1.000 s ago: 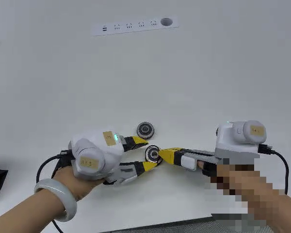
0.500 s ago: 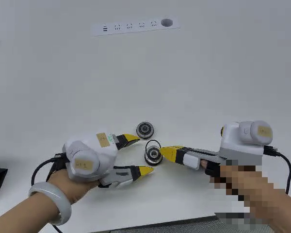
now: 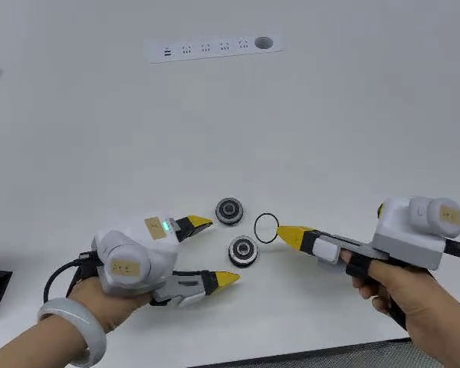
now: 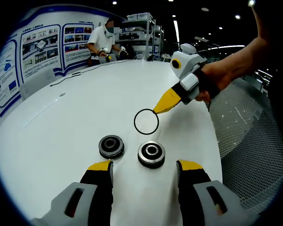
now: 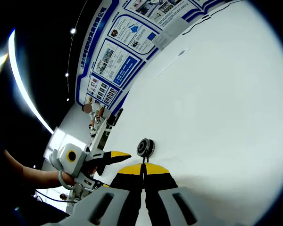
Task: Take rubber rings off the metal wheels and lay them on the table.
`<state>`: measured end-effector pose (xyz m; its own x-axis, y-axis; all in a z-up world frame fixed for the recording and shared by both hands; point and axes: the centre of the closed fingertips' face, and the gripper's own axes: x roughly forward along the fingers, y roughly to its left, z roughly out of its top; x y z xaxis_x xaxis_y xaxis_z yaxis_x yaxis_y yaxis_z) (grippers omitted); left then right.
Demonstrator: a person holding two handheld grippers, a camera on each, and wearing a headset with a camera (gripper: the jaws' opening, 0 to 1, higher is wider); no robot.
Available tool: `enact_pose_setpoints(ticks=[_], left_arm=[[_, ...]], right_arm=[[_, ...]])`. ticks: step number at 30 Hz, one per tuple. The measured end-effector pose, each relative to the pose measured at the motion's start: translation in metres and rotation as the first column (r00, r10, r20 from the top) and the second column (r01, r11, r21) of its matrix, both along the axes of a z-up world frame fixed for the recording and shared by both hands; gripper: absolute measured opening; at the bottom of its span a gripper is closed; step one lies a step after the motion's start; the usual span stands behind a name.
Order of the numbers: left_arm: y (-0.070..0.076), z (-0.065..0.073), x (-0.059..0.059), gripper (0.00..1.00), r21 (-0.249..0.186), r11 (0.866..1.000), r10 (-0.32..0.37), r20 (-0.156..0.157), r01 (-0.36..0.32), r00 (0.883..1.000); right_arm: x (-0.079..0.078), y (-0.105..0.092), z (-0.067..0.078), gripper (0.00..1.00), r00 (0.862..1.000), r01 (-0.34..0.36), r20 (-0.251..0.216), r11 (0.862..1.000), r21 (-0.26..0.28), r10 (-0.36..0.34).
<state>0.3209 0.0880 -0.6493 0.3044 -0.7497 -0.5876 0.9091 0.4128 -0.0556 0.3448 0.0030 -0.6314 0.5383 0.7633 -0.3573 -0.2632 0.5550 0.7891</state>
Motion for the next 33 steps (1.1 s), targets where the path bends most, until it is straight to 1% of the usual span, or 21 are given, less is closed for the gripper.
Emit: enact_pose_setpoints(ticks=[5, 7, 12, 16, 17, 19, 20, 21, 22, 24, 25, 26, 29, 30, 31, 32, 33], left_arm=[[0.002, -0.001, -0.001, 0.55, 0.004, 1.000, 0.004, -0.009, -0.004, 1.000], [0.002, -0.001, -0.001, 0.55, 0.005, 1.000, 0.005, -0.008, -0.005, 1.000], [0.002, -0.001, -0.001, 0.55, 0.004, 1.000, 0.007, -0.011, -0.007, 1.000], [0.002, -0.002, -0.001, 0.54, 0.005, 1.000, 0.007, -0.014, -0.007, 1.000], [0.002, -0.001, -0.001, 0.54, 0.005, 1.000, 0.007, -0.011, -0.007, 1.000], [0.002, -0.001, -0.001, 0.54, 0.003, 1.000, 0.008, -0.014, -0.008, 1.000], [0.002, -0.001, 0.000, 0.54, 0.003, 1.000, 0.008, -0.015, -0.008, 1.000], [0.003, -0.001, 0.000, 0.53, 0.005, 1.000, 0.007, -0.014, -0.007, 1.000], [0.003, -0.001, 0.000, 0.53, 0.003, 1.000, 0.007, -0.014, -0.007, 1.000], [0.003, 0.000, 0.000, 0.53, 0.001, 1.000, 0.010, -0.015, -0.010, 1.000], [0.003, 0.000, 0.000, 0.52, 0.002, 1.000, 0.011, -0.015, -0.011, 1.000], [0.003, 0.000, 0.000, 0.52, 0.000, 1.000, 0.011, -0.016, -0.011, 1.000], [0.002, 0.000, 0.001, 0.52, -0.001, 1.000, 0.010, -0.014, -0.010, 1.000], [0.001, 0.001, 0.001, 0.51, -0.005, 1.000, 0.011, -0.014, -0.012, 1.000], [0.000, 0.002, 0.001, 0.50, -0.009, 1.000, 0.011, -0.013, -0.011, 1.000], [0.000, 0.003, 0.001, 0.50, -0.011, 1.000, 0.013, -0.013, -0.013, 1.000], [-0.001, 0.004, 0.002, 0.49, -0.014, 1.000, 0.014, -0.012, -0.014, 1.000]], right_arm=[[0.005, -0.013, -0.010, 0.02, 0.999, 0.035, -0.019, 0.999, -0.028, -0.036], [0.006, -0.018, -0.013, 0.02, 0.999, 0.047, -0.026, 0.998, -0.041, -0.048], [0.006, -0.020, -0.018, 0.02, 0.998, 0.054, -0.030, 0.996, -0.066, -0.056], [0.006, -0.020, -0.022, 0.02, 0.999, 0.042, -0.014, 0.993, -0.114, -0.043], [0.005, -0.020, -0.022, 0.04, 0.999, 0.033, 0.005, 0.989, -0.146, -0.033], [0.006, -0.021, -0.024, 0.08, 1.000, 0.021, 0.018, 0.984, -0.175, -0.018], [0.004, -0.021, -0.026, 0.10, 1.000, 0.001, 0.024, 0.980, -0.201, 0.004], [0.004, -0.023, -0.030, 0.11, 0.999, -0.012, 0.038, 0.973, -0.230, 0.022], [0.004, -0.025, -0.031, 0.12, 0.997, -0.027, 0.062, 0.961, -0.276, 0.046], [0.000, -0.022, -0.030, 0.16, 0.994, -0.061, 0.064, 0.948, -0.312, 0.085], [0.000, -0.022, -0.030, 0.18, 0.991, -0.074, 0.080, 0.937, -0.342, 0.108], [0.000, -0.023, -0.030, 0.22, 0.989, -0.078, 0.089, 0.930, -0.358, 0.117], [-0.001, -0.023, -0.029, 0.28, 0.983, -0.093, 0.108, 0.911, -0.402, 0.148], [-0.001, -0.023, -0.028, 0.29, 0.981, -0.095, 0.119, 0.909, -0.406, 0.155], [-0.001, -0.022, -0.026, 0.29, 0.981, -0.092, 0.122, 0.910, -0.404, 0.153], [0.000, -0.021, -0.024, 0.29, 0.979, -0.092, 0.131, 0.915, -0.392, 0.154], [0.000, -0.018, -0.022, 0.29, 0.980, -0.095, 0.130, 0.924, -0.370, 0.152]])
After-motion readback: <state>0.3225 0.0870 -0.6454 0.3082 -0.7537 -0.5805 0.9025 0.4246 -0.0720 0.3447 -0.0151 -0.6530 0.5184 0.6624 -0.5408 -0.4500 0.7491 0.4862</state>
